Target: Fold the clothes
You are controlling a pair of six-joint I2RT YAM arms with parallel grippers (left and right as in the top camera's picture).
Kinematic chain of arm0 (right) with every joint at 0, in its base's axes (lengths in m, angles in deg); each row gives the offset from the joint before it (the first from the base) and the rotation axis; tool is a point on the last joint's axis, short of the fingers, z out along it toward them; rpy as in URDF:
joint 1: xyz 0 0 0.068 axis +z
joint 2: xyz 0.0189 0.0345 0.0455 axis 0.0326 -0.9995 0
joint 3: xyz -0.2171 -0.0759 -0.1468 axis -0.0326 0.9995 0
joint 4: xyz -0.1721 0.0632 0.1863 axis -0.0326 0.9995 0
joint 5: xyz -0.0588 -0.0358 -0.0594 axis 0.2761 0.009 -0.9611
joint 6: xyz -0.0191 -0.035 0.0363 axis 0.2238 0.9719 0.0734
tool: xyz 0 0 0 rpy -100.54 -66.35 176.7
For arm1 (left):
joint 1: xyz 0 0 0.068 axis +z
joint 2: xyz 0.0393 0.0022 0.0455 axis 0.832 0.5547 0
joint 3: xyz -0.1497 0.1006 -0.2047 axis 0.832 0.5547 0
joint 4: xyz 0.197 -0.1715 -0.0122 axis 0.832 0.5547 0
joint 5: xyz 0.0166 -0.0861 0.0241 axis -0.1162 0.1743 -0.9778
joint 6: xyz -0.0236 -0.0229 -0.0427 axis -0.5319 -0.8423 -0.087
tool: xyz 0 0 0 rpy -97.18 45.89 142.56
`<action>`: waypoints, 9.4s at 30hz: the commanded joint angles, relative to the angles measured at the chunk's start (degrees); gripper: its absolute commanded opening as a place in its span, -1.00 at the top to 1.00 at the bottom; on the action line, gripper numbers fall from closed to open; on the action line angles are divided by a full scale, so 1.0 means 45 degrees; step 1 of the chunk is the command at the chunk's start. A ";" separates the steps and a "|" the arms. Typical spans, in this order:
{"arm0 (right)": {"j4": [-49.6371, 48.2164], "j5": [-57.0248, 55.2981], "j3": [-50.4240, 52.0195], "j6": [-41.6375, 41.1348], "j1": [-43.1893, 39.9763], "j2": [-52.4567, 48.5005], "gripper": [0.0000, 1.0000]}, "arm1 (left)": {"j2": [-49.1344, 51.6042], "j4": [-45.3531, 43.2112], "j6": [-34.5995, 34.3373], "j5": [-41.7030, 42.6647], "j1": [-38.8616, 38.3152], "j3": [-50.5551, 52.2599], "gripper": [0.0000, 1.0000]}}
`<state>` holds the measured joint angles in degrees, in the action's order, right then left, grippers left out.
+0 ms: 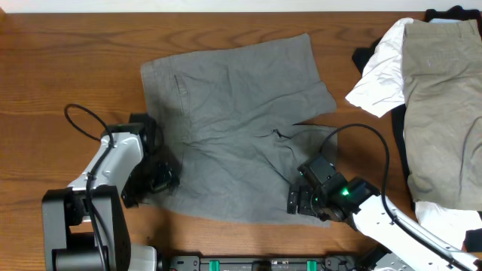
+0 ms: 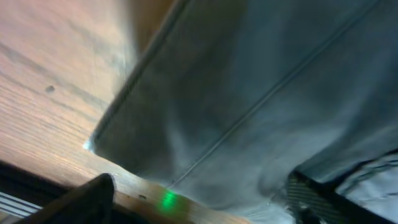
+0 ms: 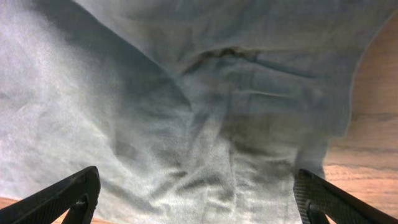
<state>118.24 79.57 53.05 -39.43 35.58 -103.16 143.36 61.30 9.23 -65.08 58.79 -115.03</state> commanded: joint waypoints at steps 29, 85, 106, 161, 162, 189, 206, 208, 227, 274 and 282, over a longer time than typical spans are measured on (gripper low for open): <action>-0.0850 -0.0631 0.1506 -0.2472 0.0112 -0.1001 -0.81 | 0.0107 -0.1715 -0.0486 -0.0350 0.0053 0.1141 0.30; 0.8510 -0.0398 -0.8286 0.5571 -0.5785 0.2565 0.97 | -1.1205 0.1277 -0.0437 0.0141 0.0053 -0.0738 0.88; 0.3191 -0.2399 -0.8942 0.7257 -0.5790 0.0835 0.98 | -1.0788 -0.0491 -0.0719 -0.1409 0.0053 -0.1520 0.88; -0.7597 -0.0024 -0.9044 0.7854 -0.6960 -0.8238 -0.99 | -0.0529 -1.3488 0.0126 -0.1433 0.0039 -0.1525 -0.96; -0.7247 0.0214 -0.9044 0.7854 -0.6902 -0.8068 -0.99 | -0.0612 -1.3187 0.0340 -0.1039 0.0039 -0.1525 -0.96; -0.7660 -0.2161 -0.8976 0.0724 -0.4415 -1.0195 -0.78 | -0.0753 -1.0069 0.1671 -0.0670 0.0044 -0.1520 -0.96; -1.1754 -0.1982 -0.9122 0.2327 -0.4439 -1.0491 0.98 | -0.0753 -0.9816 0.1671 -0.0670 0.0044 -0.1520 -0.96; -1.2118 -0.2569 -0.9122 0.2322 -0.4396 -1.0652 0.95 | -0.0753 -0.9797 0.1676 -0.0675 0.0044 -0.1520 -0.96; -1.2633 -0.1715 -0.9437 0.3891 -0.4721 -1.0156 -0.99 | -0.0753 -0.9632 0.1676 -0.0908 0.0044 -0.1520 -0.96; -0.2652 0.3147 -0.9374 0.9923 -0.7766 -0.8140 -0.58 | 0.2419 -0.9277 0.2905 0.3997 0.0044 -0.1520 0.88; -0.2637 0.2565 -0.9374 1.0049 -0.7927 -0.9326 -0.59 | 0.2812 -0.9097 0.2905 0.3993 0.0044 -0.1520 0.88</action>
<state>106.31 91.74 10.67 4.59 -0.15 -142.50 153.92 19.49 21.32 -46.69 59.10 -121.74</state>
